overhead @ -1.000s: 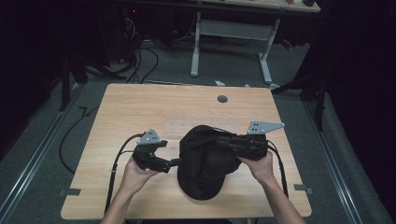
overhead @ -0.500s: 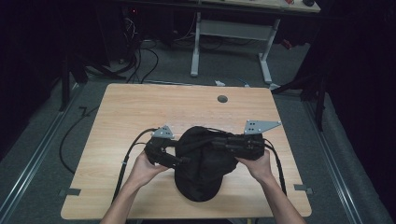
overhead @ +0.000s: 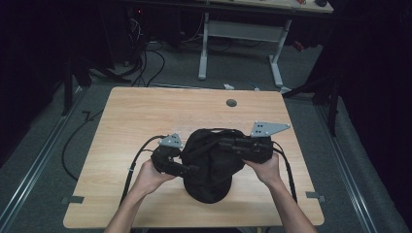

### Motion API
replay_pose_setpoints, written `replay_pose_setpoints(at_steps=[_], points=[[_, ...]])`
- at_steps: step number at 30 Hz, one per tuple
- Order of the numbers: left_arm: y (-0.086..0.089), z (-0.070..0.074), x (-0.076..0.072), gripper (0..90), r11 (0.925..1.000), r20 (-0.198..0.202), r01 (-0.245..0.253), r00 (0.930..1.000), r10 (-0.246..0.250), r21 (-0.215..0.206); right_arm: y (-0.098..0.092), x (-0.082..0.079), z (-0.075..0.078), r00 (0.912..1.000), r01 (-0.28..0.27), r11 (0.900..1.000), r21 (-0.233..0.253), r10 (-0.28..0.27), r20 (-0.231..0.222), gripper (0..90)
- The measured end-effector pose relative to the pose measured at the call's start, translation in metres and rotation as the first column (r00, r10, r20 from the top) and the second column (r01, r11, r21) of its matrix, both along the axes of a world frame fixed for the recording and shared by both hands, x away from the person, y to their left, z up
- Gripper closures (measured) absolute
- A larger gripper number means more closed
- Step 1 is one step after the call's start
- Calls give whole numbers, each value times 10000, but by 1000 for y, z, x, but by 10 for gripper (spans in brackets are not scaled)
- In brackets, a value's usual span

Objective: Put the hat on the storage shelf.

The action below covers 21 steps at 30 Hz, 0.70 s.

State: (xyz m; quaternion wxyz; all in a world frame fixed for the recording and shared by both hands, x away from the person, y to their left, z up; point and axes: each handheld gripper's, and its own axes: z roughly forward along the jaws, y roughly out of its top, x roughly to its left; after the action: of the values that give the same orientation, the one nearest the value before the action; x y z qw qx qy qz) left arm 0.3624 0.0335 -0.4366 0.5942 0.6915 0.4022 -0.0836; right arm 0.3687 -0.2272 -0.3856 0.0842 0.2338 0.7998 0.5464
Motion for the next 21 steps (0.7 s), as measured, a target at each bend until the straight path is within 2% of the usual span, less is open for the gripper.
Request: replay_pose_setpoints(at_steps=[2, 4, 10, 15, 19, 21], points=[[0, 1, -2, 462, 10000, -2, 91, 10000, -91, 24, 1, 1, -1, 9999, 135, 9999, 27, -135, -13, 794], [0, 1, -5, 477, 9997, 122, 214, 9997, -215, 76, 1, 2, -1, 9998, 207, 9998, -35, -207, 10, 794], [-1, 6, -16, 598, 9985, 490, 517, 9974, -523, 152, -1, 4, 0, 9988, 482, 9988, -14, -482, 102, 790], [1, 8, -22, 672, 9973, 486, 691, 9964, -702, 231, 4, 6, -1, 9987, 497, 9988, -15, -497, 112, 786], [4, 12, -28, 751, 9973, 649, 740, 9951, -740, 25, 7, 6, 0, 9988, 453, 9990, 22, -453, 167, 781], [5, 16, -30, 791, 9972, 634, 747, 9952, -741, -76, 5, 9, -2, 9993, 362, 9991, 234, -360, -59, 773]])
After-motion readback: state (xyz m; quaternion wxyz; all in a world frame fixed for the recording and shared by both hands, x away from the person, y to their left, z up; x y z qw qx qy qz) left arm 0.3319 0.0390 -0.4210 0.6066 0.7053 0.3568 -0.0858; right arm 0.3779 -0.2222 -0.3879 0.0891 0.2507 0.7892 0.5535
